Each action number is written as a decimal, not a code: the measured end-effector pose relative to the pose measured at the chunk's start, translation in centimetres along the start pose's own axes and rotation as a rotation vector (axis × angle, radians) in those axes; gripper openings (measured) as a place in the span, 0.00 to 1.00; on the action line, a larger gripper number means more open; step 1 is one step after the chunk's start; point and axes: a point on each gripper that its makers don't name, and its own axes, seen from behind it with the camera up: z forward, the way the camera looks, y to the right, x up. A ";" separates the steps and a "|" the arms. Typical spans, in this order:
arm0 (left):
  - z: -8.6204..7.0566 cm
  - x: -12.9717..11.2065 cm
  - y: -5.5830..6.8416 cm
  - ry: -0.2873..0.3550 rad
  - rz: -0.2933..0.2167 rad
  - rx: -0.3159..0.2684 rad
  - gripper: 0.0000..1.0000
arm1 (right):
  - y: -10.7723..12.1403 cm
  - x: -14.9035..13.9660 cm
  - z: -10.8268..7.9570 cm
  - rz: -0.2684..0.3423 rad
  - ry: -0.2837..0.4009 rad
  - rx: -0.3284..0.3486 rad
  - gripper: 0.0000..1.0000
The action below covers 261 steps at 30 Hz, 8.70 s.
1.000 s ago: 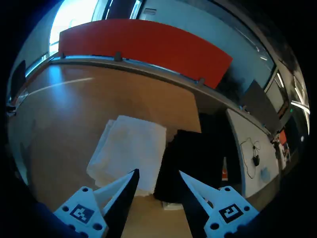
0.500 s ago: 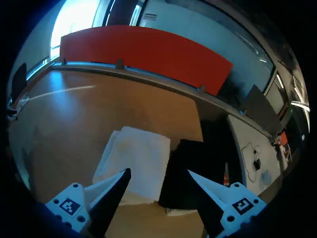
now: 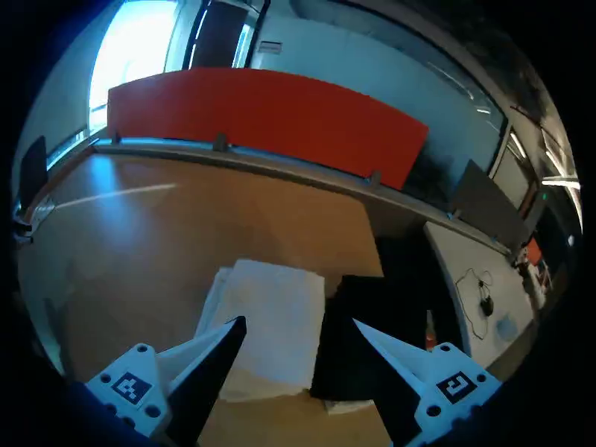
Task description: Fold towel
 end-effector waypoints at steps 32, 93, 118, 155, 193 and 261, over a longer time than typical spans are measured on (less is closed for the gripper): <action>0.2 7.1 -1.6 0.170 -0.051 0.027 0.94 | -2.2 8.2 -2.4 0.317 0.430 -0.044 0.99; -1.0 18.5 -7.0 0.545 -0.128 0.050 0.94 | -19.5 18.9 -6.2 0.204 0.575 0.003 0.99; 2.4 12.8 -10.1 0.638 -0.170 0.146 0.94 | -20.3 18.8 -6.2 0.279 0.597 0.007 0.99; 6.3 5.9 -11.4 0.715 -0.163 0.181 0.94 | -21.9 15.2 -3.7 0.218 0.645 0.018 0.99; 6.2 5.9 -11.2 0.720 -0.090 0.210 0.94 | -19.3 14.2 -2.5 0.201 0.669 -0.040 1.00; 6.3 5.9 -11.1 0.720 -0.089 0.211 0.96 | -23.7 2.6 5.6 0.240 0.689 0.021 0.99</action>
